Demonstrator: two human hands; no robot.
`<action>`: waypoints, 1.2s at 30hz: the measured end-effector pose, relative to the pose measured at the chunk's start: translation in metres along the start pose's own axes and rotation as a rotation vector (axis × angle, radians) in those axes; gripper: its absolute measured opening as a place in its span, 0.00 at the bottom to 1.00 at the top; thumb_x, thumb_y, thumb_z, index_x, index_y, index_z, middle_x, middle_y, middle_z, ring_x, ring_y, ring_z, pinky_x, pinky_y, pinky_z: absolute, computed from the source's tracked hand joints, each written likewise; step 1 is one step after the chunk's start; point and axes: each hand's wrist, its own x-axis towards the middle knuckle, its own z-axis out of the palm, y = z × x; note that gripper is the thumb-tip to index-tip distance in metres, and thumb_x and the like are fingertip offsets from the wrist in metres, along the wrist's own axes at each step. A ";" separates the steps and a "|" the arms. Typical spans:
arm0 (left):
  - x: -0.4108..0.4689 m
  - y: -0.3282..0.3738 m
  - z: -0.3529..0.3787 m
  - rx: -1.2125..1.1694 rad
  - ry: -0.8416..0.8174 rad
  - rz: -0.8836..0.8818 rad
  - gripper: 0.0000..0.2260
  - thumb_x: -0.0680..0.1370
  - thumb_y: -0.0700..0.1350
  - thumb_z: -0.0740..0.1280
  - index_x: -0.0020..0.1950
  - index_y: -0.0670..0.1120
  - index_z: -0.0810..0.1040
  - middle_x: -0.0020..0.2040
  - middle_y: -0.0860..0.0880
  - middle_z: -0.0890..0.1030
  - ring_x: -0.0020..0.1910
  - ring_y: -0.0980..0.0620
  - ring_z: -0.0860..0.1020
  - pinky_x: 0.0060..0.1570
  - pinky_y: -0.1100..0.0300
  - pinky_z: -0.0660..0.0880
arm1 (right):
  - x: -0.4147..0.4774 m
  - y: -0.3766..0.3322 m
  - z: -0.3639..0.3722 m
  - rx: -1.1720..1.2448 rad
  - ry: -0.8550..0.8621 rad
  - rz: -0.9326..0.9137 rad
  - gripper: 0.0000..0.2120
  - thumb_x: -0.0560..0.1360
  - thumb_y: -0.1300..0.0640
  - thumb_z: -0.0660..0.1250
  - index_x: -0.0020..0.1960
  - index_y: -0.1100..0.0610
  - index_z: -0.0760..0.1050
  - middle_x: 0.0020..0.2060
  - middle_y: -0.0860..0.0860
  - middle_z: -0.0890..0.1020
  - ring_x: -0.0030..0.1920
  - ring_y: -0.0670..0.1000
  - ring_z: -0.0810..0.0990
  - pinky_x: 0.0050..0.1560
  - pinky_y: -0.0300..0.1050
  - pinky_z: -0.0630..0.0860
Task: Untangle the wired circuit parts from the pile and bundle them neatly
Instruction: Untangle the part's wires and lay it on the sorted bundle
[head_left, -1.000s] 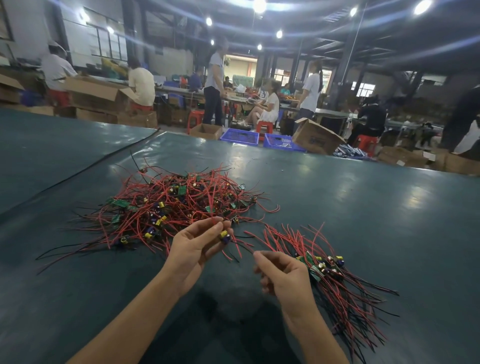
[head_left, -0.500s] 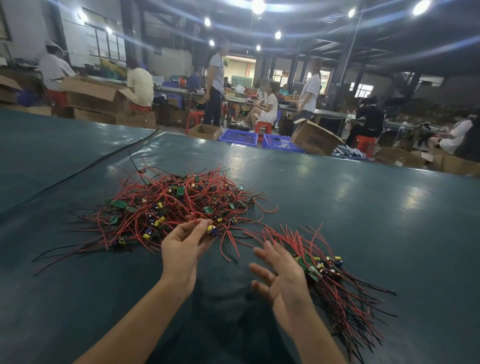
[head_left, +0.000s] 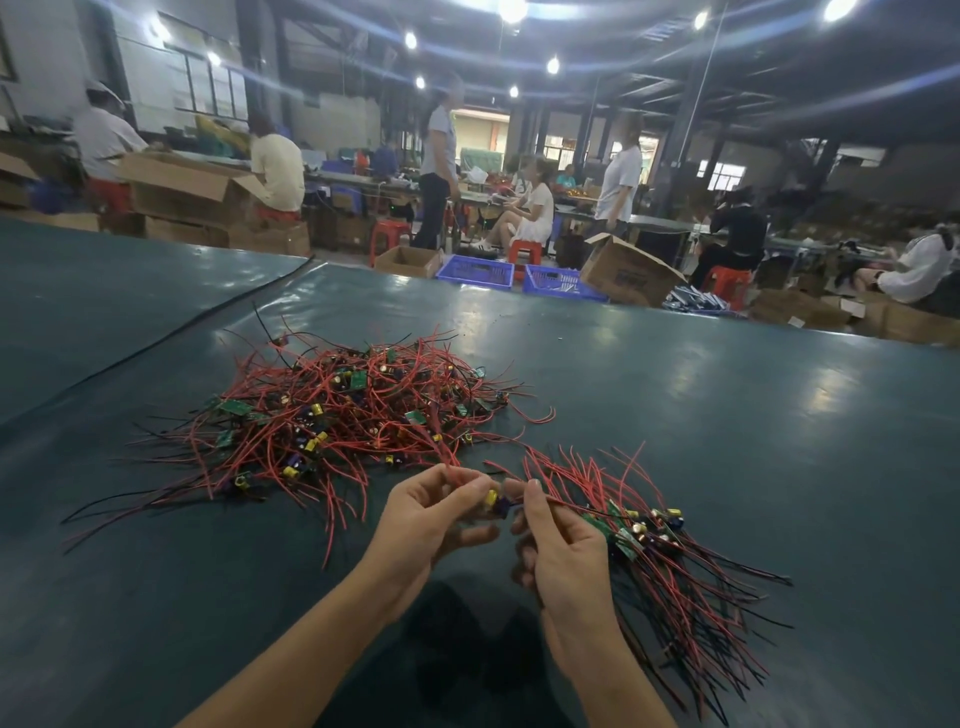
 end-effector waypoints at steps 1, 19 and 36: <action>-0.001 0.000 0.001 0.038 -0.011 -0.036 0.13 0.64 0.50 0.76 0.43 0.45 0.83 0.46 0.42 0.85 0.41 0.48 0.83 0.35 0.59 0.79 | 0.000 0.000 0.001 -0.008 -0.020 -0.010 0.14 0.70 0.44 0.68 0.42 0.53 0.86 0.30 0.50 0.81 0.29 0.52 0.77 0.33 0.44 0.76; -0.002 0.000 0.002 0.353 -0.144 -0.004 0.08 0.65 0.49 0.75 0.33 0.45 0.82 0.31 0.42 0.82 0.29 0.50 0.79 0.32 0.61 0.77 | 0.007 0.002 -0.004 -0.099 0.183 0.016 0.11 0.76 0.49 0.69 0.38 0.50 0.86 0.28 0.48 0.79 0.28 0.47 0.74 0.31 0.43 0.74; 0.000 -0.005 0.000 0.268 -0.164 0.011 0.09 0.66 0.47 0.74 0.37 0.42 0.82 0.33 0.42 0.82 0.29 0.51 0.78 0.31 0.62 0.76 | 0.022 -0.009 -0.029 0.106 0.357 -0.056 0.13 0.75 0.50 0.71 0.36 0.56 0.84 0.24 0.45 0.72 0.21 0.41 0.62 0.19 0.34 0.61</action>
